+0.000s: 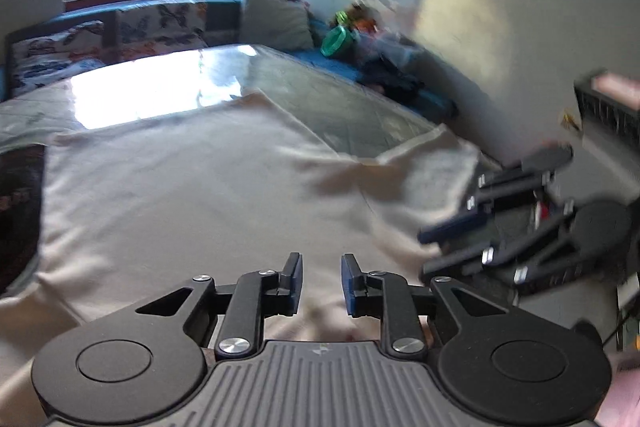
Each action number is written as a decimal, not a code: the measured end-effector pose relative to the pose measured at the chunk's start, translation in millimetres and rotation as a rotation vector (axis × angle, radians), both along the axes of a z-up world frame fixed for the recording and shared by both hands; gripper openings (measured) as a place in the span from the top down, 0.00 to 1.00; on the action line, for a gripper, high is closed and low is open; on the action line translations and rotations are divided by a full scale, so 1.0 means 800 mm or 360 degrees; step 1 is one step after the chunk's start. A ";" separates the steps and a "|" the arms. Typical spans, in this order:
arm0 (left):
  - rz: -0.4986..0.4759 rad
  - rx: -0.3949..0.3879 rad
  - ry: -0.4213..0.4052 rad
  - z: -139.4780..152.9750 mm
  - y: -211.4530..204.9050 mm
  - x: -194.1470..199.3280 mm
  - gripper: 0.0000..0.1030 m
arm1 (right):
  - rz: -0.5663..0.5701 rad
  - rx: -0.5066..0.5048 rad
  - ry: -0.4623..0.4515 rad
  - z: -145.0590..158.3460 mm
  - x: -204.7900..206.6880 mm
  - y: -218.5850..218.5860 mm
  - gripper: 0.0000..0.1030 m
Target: Fold clothes
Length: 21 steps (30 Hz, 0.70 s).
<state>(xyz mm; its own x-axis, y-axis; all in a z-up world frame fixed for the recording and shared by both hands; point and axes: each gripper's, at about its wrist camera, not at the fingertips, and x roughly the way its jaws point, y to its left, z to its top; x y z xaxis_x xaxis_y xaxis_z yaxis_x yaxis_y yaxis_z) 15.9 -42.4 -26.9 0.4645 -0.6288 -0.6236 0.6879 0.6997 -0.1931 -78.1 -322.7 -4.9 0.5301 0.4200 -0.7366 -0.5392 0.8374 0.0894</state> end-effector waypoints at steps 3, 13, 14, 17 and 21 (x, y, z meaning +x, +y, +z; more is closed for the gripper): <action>-0.0053 0.0024 -0.0001 -0.005 -0.006 -0.005 0.72 | -0.0077 0.0022 -0.0052 0.012 0.001 -0.019 0.68; -0.0142 -0.0063 -0.0032 0.010 -0.045 0.003 0.72 | -0.0343 -0.0011 -0.0130 0.000 0.055 -0.065 0.68; -0.0157 -0.0063 -0.0024 0.008 -0.050 0.003 0.72 | -0.0365 -0.0011 -0.0121 -0.004 0.060 -0.069 0.68; -0.0207 -0.0055 0.0016 -0.001 -0.064 0.002 0.72 | -0.0417 -0.0011 -0.0103 -0.016 0.067 -0.082 0.68; -0.0233 -0.0059 0.0038 -0.005 -0.068 0.002 0.72 | -0.0536 -0.0054 -0.0141 -0.016 0.066 -0.108 0.68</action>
